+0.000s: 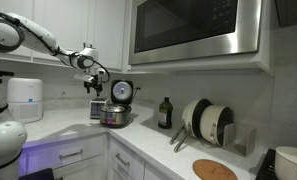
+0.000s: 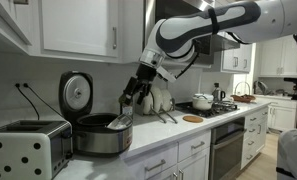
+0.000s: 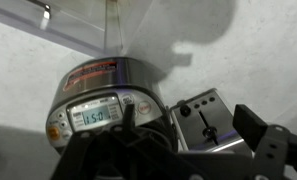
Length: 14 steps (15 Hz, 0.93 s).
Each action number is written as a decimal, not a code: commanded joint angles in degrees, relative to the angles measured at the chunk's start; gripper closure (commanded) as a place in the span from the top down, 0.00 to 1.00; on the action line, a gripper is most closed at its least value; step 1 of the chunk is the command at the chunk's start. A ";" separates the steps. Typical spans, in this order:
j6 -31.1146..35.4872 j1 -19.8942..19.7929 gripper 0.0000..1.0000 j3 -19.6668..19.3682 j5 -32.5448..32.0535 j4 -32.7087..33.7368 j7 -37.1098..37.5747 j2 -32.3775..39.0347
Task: Close the cooker
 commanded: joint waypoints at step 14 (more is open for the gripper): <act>26.66 2.34 1.00 4.13 -1.17 12.15 1.42 10.48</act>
